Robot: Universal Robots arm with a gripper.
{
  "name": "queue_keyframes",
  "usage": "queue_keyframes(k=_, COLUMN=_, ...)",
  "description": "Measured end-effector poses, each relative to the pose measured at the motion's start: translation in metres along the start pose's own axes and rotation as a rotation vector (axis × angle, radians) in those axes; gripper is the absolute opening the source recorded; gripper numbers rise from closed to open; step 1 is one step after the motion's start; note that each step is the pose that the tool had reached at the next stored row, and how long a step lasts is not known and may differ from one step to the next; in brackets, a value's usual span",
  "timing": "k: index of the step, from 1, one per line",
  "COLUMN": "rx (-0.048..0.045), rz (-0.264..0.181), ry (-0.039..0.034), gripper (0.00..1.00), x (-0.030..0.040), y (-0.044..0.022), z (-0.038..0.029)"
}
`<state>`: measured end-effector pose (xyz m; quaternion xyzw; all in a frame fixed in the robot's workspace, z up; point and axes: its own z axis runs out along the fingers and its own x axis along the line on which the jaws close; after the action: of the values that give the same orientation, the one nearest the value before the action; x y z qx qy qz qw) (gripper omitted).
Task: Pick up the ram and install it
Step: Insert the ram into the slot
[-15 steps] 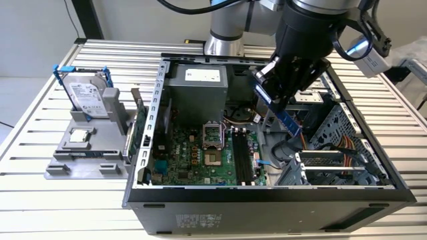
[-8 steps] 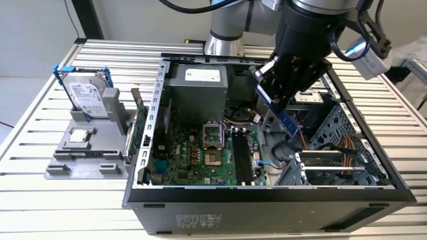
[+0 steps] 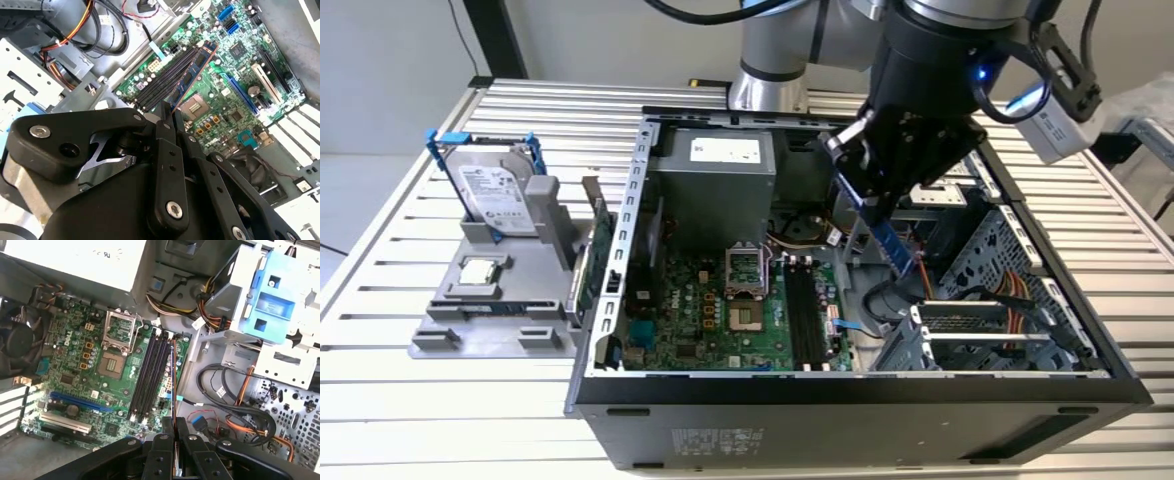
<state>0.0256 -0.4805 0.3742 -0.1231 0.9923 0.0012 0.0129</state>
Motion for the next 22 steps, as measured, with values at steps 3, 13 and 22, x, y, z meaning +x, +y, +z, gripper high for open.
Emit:
queue_keyframes(k=3, rx=0.0007, rz=0.027, ry=0.0001, gripper=0.0, x=0.0, y=0.0001, z=0.0)
queue_keyframes(k=13, rx=0.0025, rz=0.096, ry=0.0001, gripper=0.0, x=-0.0002, y=0.0011, z=0.0001)
queue_keyframes(k=22, rx=0.003, rz=0.112, ry=0.0002, gripper=0.0, x=-0.0008, y=0.0034, z=0.0006)
